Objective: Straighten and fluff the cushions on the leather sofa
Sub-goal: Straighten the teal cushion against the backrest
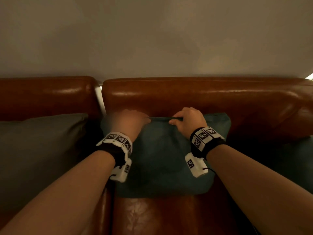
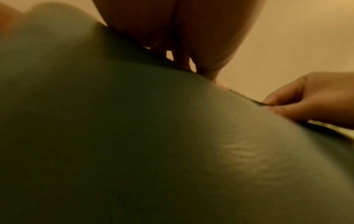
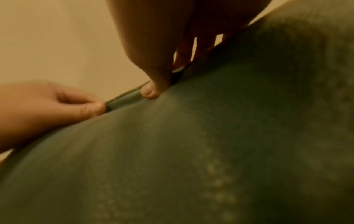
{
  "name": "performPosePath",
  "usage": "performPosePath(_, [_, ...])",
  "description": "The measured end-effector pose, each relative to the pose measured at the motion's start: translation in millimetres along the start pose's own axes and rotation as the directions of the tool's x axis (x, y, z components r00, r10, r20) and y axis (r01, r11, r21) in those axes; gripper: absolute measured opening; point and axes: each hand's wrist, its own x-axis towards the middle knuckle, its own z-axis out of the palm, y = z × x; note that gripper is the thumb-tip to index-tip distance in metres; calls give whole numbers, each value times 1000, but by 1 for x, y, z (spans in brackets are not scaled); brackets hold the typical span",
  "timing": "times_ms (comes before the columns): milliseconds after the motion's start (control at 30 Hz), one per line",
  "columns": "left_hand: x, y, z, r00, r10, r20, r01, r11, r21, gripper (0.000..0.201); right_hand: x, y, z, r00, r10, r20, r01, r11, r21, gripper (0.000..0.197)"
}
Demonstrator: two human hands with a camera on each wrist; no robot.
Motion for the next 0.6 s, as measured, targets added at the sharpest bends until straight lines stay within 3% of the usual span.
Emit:
performPosePath(67, [0, -12, -6, 996, 35, 78, -44, 992, 118, 40, 1, 3, -2, 999, -32, 18, 32, 999, 0, 38])
performPosePath(133, [-3, -29, -11, 986, -6, 165, -27, 980, 196, 47, 1, 11, -8, 995, -73, 71, 77, 996, -55, 39])
performPosePath(233, [-13, -55, -17, 982, -47, 185, 3, 974, 228, 47, -1, 39, -25, 986, -14, 164, 40, 987, -154, 43])
performPosePath(367, [-12, -60, -16, 989, -92, 116, 79, 990, 117, 36, -1, 55, -39, 989, 33, 143, 2, 972, -234, 39])
performPosePath(500, [-10, -56, -14, 972, -234, 34, 236, 966, -106, 22, -3, 55, -32, 999, 40, -6, -40, 997, -70, 35])
performPosePath(600, [-15, -64, -17, 966, -251, 63, 256, 963, -86, 21, -12, 74, -35, 999, 31, -9, -32, 999, -13, 30])
